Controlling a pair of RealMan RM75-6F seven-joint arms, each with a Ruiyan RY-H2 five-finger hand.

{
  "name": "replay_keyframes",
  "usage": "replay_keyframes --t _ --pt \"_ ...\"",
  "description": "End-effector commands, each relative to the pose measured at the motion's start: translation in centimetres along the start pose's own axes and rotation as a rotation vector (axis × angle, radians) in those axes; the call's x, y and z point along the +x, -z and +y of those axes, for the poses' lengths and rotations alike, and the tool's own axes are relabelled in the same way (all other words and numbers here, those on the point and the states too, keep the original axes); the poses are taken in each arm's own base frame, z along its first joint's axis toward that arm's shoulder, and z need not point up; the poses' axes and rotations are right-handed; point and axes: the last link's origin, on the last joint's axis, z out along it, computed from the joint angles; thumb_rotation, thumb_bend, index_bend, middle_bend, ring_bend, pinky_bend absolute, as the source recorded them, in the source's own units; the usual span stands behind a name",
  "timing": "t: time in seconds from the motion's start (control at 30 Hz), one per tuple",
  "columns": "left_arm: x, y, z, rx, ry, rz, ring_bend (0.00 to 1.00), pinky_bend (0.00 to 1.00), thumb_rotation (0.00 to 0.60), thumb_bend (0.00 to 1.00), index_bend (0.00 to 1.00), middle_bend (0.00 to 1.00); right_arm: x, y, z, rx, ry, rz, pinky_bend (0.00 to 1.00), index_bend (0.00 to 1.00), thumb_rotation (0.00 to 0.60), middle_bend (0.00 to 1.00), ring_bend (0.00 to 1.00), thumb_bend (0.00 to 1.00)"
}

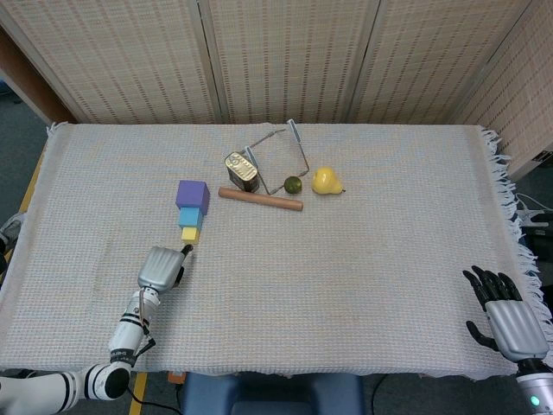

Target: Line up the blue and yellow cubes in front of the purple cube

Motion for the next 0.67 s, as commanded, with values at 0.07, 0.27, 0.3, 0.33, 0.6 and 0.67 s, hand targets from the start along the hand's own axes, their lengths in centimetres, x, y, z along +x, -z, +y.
replay_keyframes --t 0.07,0.27,0.3,0.33,0.6,0.67 --pt "0.3 5.4 -1.4 0.014 0.076 0.054 1.00 1.00 0.600 0.49 0.27 1.00 0.1 0.4 -0.1 0.011 -0.001 0.003 0.00 0.00 0.600 0.00 0.00 0.10" --pt "0.1 16.1 -6.2 0.110 0.252 0.157 0.72 0.85 0.600 0.45 0.15 0.75 0.1 1.7 -0.7 0.051 0.006 0.015 0.00 0.00 0.600 0.00 0.00 0.10" --pt "-0.2 18.4 -7.3 0.132 0.276 0.158 0.56 0.73 0.600 0.44 0.11 0.59 0.1 2.1 -0.8 0.061 0.007 0.022 0.00 0.00 0.600 0.00 0.00 0.10" --pt "-0.3 20.1 -8.0 0.154 0.303 0.160 0.38 0.56 0.600 0.43 0.08 0.41 0.2 2.4 -1.0 0.068 0.008 0.027 0.00 0.00 0.600 0.00 0.00 0.10" --pt "-1.9 28.0 -11.8 0.235 0.423 0.148 0.01 0.26 0.600 0.39 0.00 0.05 0.2 4.5 -1.4 0.099 0.007 0.059 0.00 0.00 0.600 0.00 0.00 0.10" --pt "-1.6 28.1 -12.0 0.225 0.426 0.153 0.00 0.25 0.600 0.39 0.00 0.03 0.4 4.8 -1.5 0.100 0.005 0.074 0.00 0.00 0.600 0.00 0.00 0.10"
